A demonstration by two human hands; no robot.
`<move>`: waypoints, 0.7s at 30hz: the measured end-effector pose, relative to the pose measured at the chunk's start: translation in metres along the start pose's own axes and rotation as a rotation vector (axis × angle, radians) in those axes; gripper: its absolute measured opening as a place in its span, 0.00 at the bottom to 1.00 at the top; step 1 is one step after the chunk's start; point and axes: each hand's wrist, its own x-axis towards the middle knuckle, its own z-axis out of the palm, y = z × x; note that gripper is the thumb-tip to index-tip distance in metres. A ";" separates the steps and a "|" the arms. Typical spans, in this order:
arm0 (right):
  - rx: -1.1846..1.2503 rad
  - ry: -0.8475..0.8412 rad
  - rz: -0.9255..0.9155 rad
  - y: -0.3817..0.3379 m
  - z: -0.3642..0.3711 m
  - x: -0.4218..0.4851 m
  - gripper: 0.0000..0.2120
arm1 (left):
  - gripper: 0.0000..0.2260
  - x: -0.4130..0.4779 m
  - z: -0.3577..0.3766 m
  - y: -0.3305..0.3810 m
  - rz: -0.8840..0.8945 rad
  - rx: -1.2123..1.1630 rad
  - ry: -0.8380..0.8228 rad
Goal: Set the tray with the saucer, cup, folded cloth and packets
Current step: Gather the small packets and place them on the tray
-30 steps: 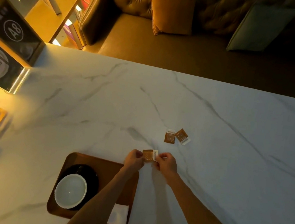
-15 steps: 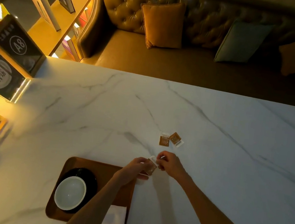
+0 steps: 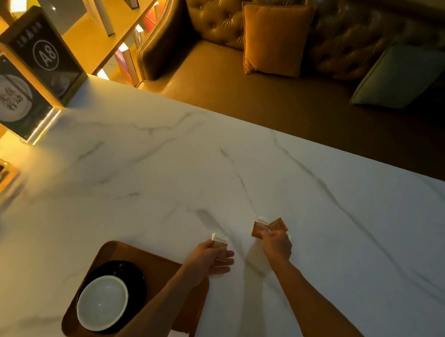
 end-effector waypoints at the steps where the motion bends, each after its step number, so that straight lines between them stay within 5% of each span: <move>1: -0.002 0.005 0.034 0.001 0.004 0.002 0.17 | 0.11 0.002 -0.001 0.000 -0.006 -0.022 0.001; 10: 0.058 -0.060 0.128 -0.004 0.023 0.017 0.17 | 0.15 0.011 -0.010 -0.001 -0.019 -0.144 0.087; 16: 0.325 -0.308 -0.045 0.002 0.023 -0.009 0.12 | 0.14 0.015 0.003 -0.003 0.000 -0.167 0.050; 21: 0.271 -0.413 -0.156 0.013 0.034 -0.037 0.12 | 0.15 0.013 0.019 -0.007 0.068 -0.124 -0.031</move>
